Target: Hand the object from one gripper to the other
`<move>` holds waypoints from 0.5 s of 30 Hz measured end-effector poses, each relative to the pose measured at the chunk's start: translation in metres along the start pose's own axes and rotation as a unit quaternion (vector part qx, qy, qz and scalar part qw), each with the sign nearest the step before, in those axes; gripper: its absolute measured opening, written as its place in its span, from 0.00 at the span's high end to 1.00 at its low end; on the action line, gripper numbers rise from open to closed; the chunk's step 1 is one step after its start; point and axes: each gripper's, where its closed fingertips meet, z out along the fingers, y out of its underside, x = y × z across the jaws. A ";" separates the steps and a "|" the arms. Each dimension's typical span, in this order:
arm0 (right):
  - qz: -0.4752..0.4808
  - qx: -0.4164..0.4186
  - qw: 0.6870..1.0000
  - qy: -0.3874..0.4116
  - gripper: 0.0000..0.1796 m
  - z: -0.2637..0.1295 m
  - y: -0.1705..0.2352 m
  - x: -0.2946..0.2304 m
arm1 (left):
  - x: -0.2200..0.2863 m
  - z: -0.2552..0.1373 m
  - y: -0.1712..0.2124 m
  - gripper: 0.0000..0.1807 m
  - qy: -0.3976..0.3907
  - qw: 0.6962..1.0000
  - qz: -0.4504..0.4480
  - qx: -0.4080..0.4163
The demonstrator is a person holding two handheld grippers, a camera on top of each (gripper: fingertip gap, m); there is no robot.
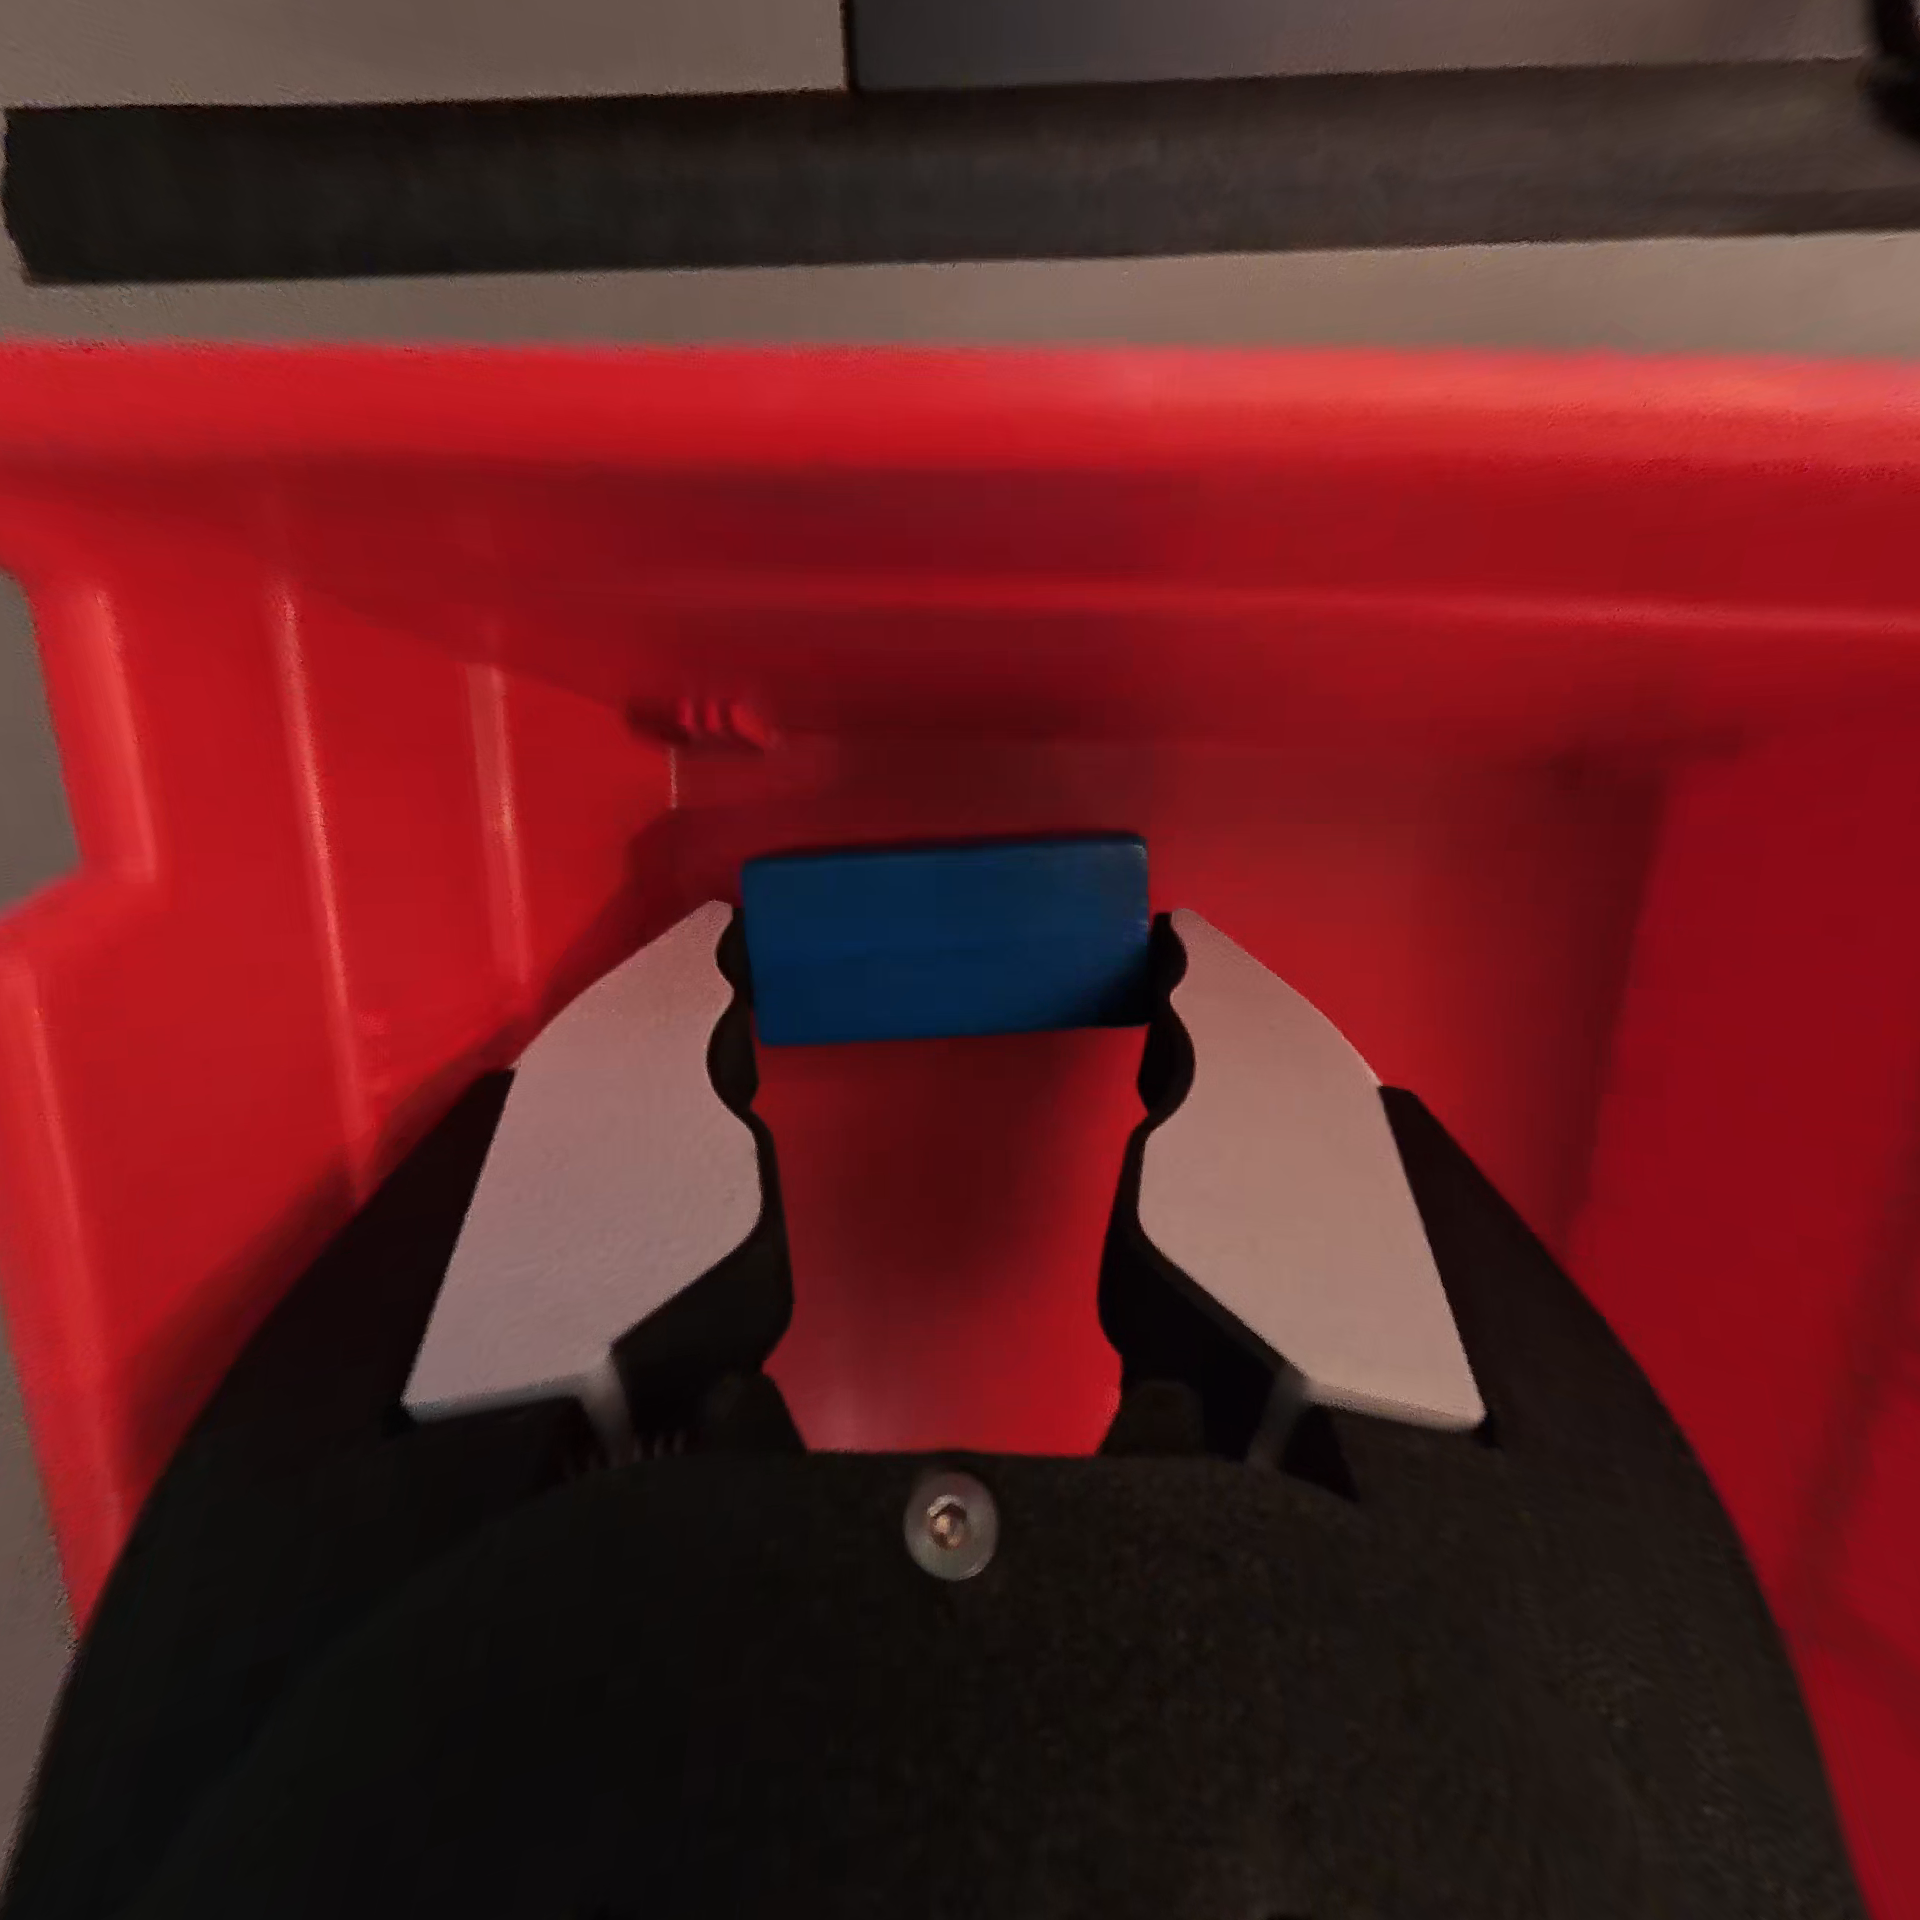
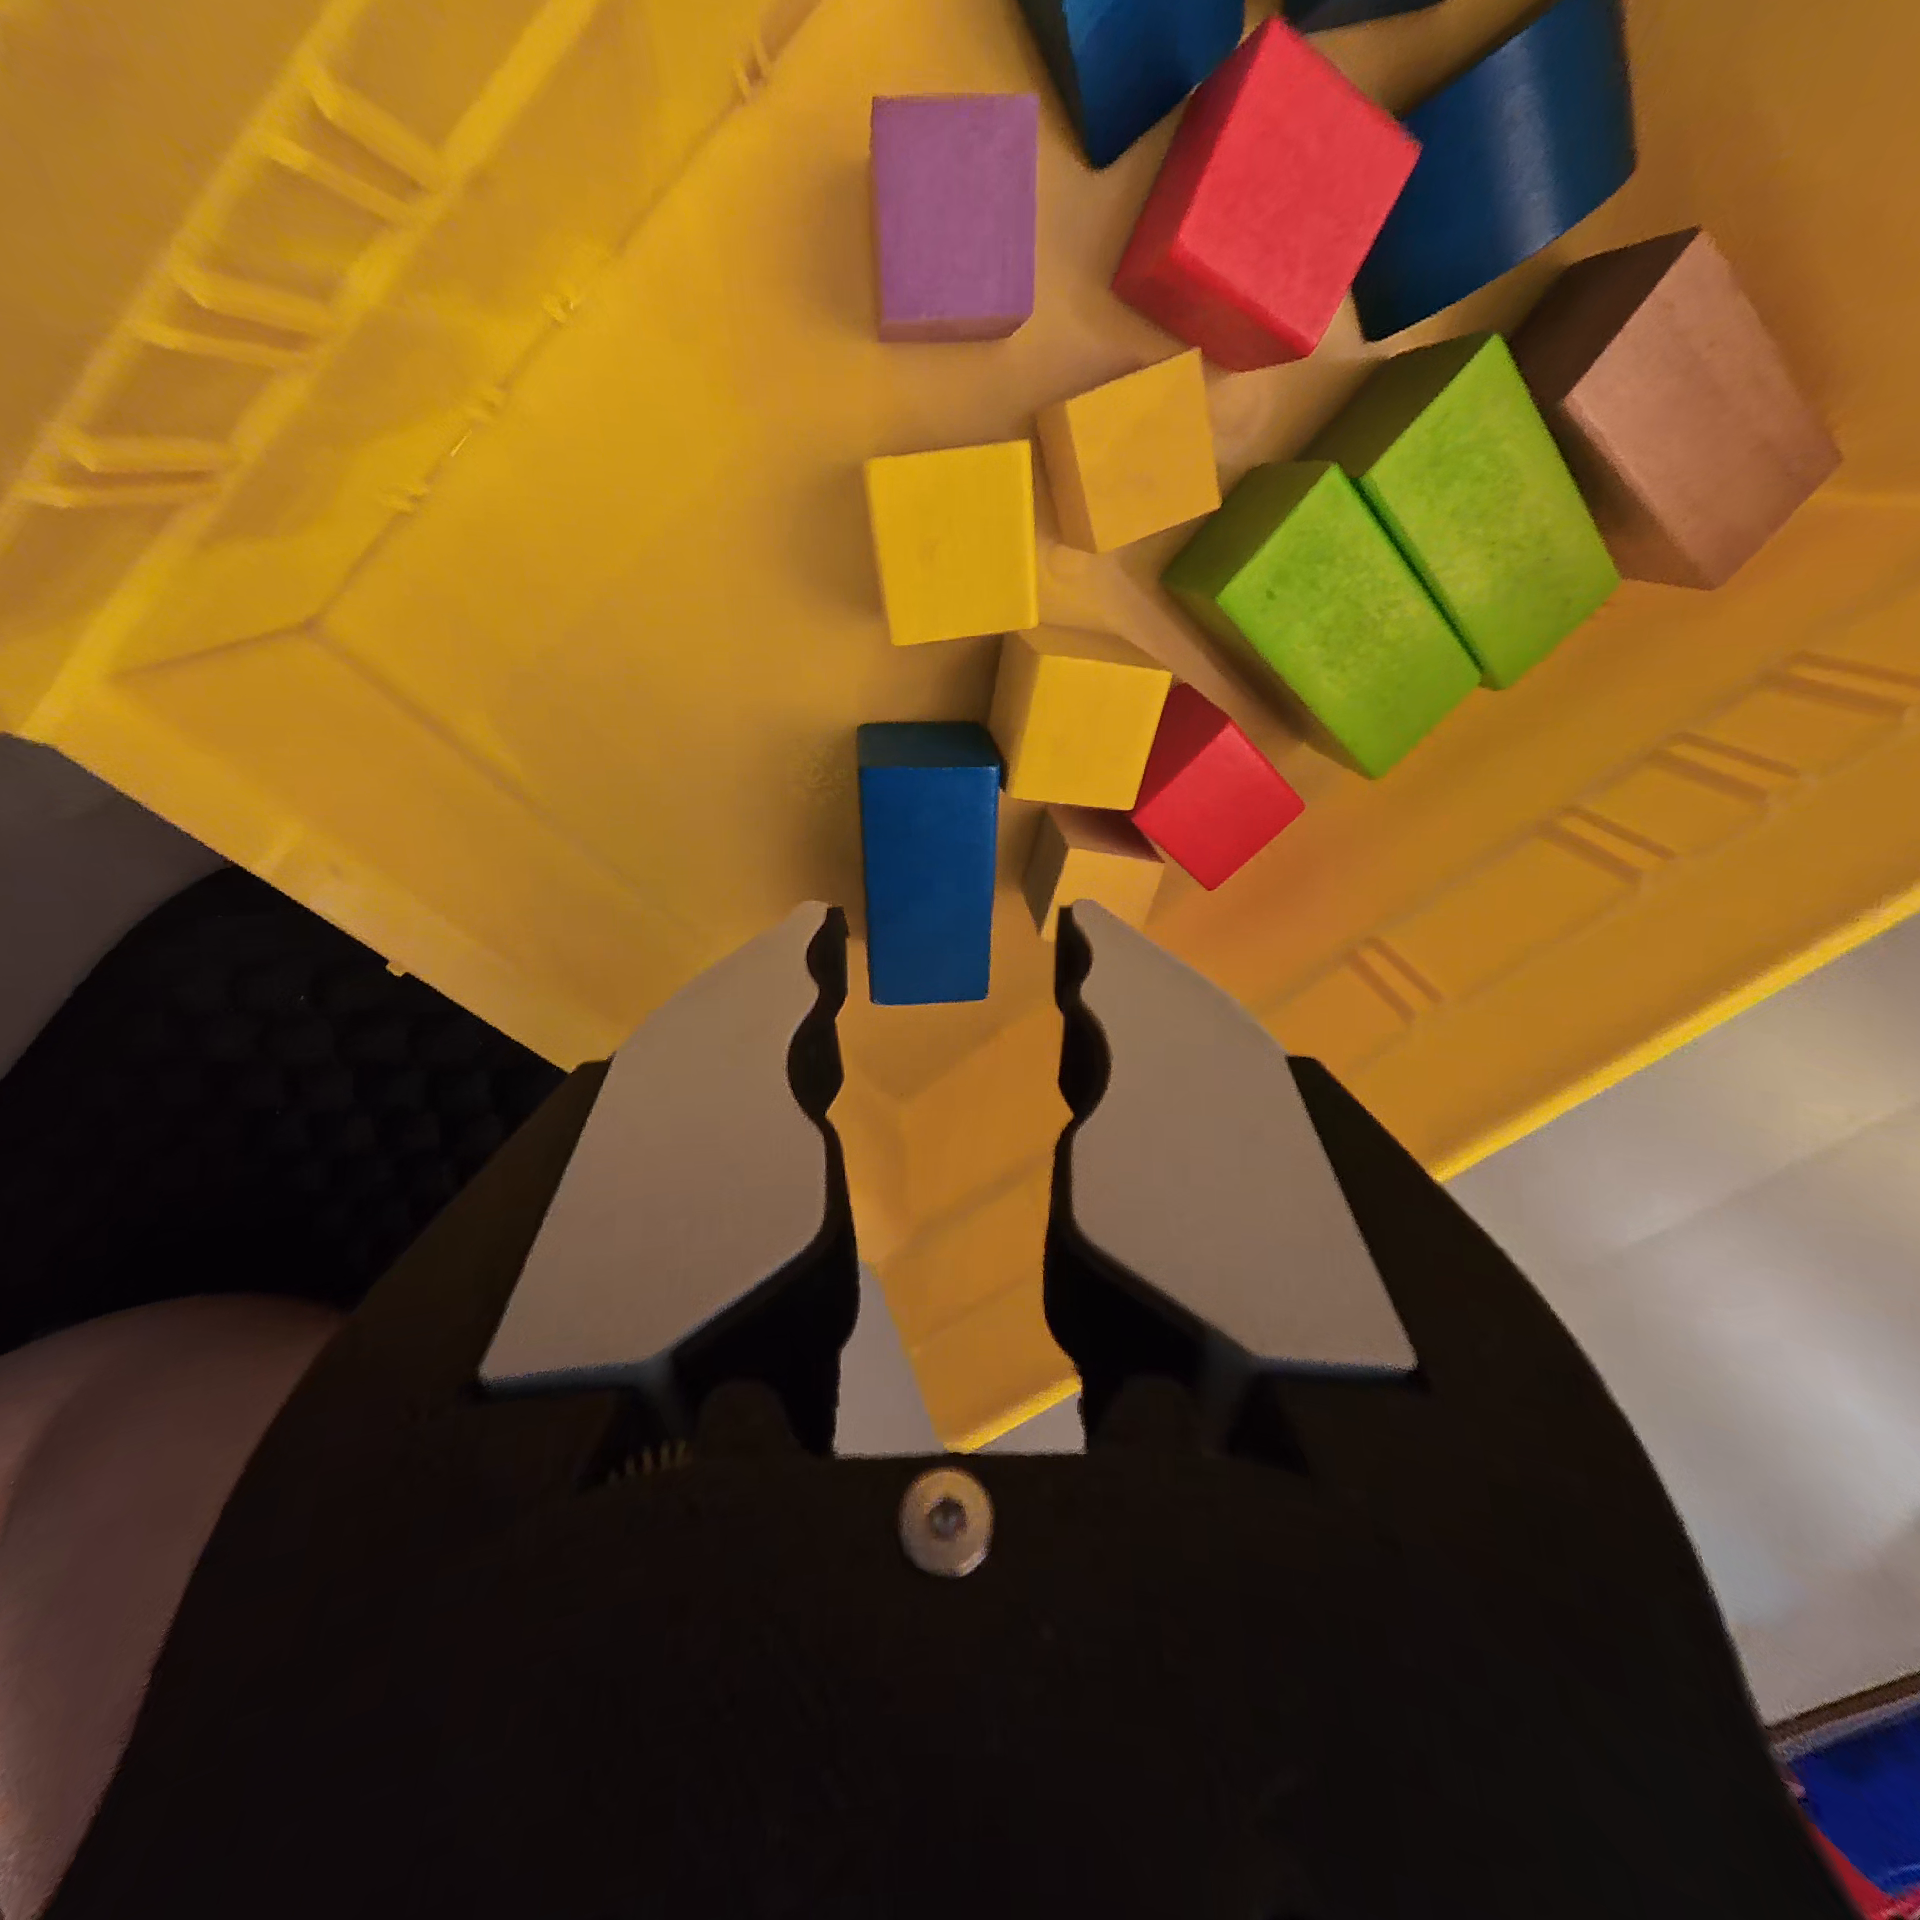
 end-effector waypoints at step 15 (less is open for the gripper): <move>-0.176 0.541 0.800 0.190 0.73 -0.164 -0.195 -0.073 | 0.211 -0.275 0.038 0.60 0.619 0.745 0.155 0.193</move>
